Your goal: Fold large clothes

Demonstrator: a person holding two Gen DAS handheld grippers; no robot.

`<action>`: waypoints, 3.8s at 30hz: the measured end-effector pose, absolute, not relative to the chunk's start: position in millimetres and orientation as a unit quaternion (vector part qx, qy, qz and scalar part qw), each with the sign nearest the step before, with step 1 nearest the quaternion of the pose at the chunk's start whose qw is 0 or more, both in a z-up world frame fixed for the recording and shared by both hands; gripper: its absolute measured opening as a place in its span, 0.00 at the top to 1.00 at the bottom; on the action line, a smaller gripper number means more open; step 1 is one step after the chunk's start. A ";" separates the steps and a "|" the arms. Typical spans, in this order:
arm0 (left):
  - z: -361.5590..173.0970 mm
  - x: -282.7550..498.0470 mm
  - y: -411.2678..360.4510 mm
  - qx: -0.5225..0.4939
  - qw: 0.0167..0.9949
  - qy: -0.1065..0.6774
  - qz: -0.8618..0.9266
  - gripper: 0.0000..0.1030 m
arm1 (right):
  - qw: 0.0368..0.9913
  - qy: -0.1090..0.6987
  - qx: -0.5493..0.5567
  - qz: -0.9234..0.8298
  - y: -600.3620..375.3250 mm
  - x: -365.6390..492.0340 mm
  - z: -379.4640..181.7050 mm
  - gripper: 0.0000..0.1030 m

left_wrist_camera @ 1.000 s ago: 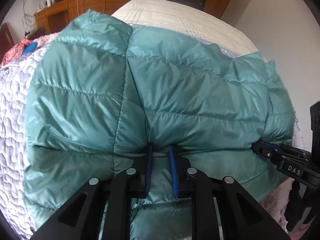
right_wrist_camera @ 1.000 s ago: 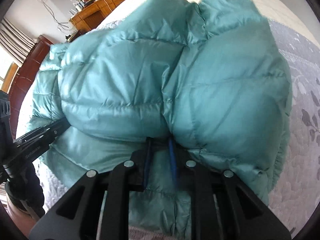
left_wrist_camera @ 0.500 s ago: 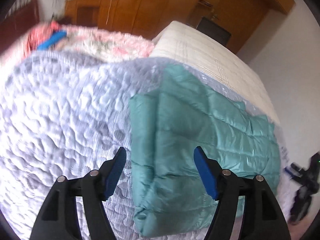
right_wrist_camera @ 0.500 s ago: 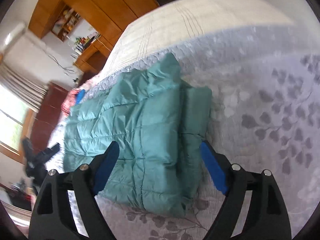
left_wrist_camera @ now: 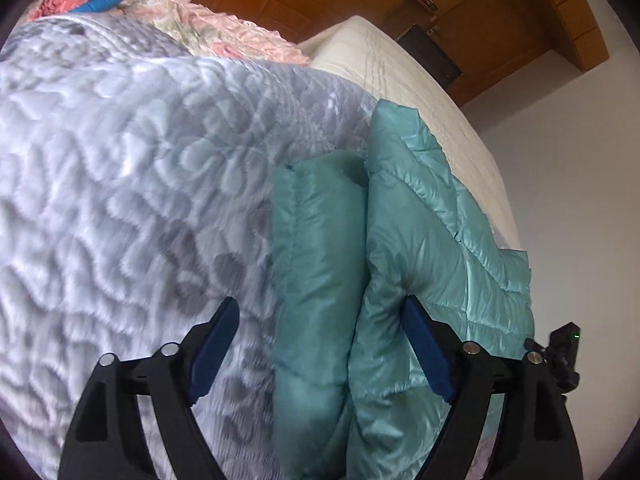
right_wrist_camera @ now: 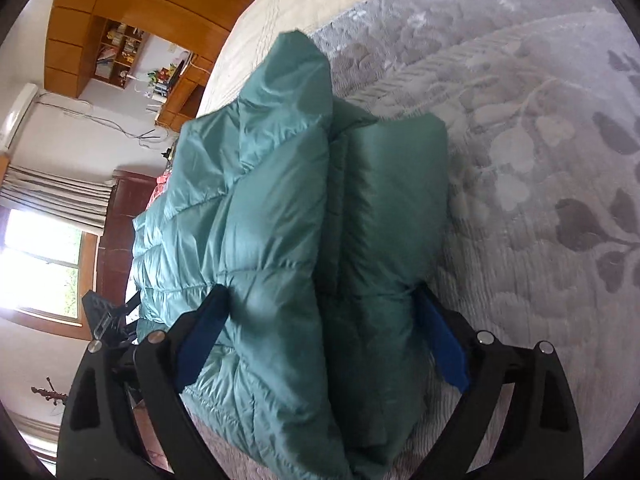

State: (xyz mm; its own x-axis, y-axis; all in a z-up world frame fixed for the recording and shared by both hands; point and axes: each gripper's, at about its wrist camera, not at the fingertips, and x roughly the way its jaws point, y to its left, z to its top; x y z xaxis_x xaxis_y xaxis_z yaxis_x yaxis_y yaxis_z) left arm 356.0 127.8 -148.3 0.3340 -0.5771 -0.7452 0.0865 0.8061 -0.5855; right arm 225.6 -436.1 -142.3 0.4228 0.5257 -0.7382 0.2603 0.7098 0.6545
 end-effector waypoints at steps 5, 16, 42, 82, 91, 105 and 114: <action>-160.1 366.4 112.6 -0.254 0.762 0.546 -0.240 0.20 | 0.748 0.523 0.397 0.097 -439.8 219.9 -147.8 0.13; -108.2 339.2 93.0 -0.265 0.777 0.501 -0.274 0.86 | 0.766 0.458 0.416 0.174 -436.4 182.5 -83.9 0.89; -41.2 95.0 128.4 -0.203 0.808 0.480 -0.275 0.86 | 0.778 0.490 0.351 0.176 -373.5 -27.4 14.2 0.91; -94.6 117.4 48.2 -0.026 0.849 0.492 -0.191 0.57 | 0.807 0.541 0.218 0.094 -337.0 38.3 -49.7 0.56; -138.1 128.6 55.4 -0.036 0.829 0.526 -0.184 0.57 | 0.782 0.564 0.249 0.093 -346.4 51.9 -95.1 0.67; -78.7 75.6 137.9 -0.067 0.826 0.546 -0.124 0.37 | 0.806 0.555 0.180 0.104 -320.2 -32.7 -3.1 0.63; -110.6 49.7 162.6 -0.124 0.791 0.583 -0.138 0.32 | 0.777 0.610 0.133 0.076 -288.4 -53.4 -29.2 0.63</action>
State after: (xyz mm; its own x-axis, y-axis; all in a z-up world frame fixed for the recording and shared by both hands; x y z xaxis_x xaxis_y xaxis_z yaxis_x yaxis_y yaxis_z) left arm 49.7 162.6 -110.6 0.2825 -0.3624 -0.8882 0.0735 0.9314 -0.3566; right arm -53.4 -288.4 -29.2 0.2441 0.2807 -0.9282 0.0440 0.9530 0.2998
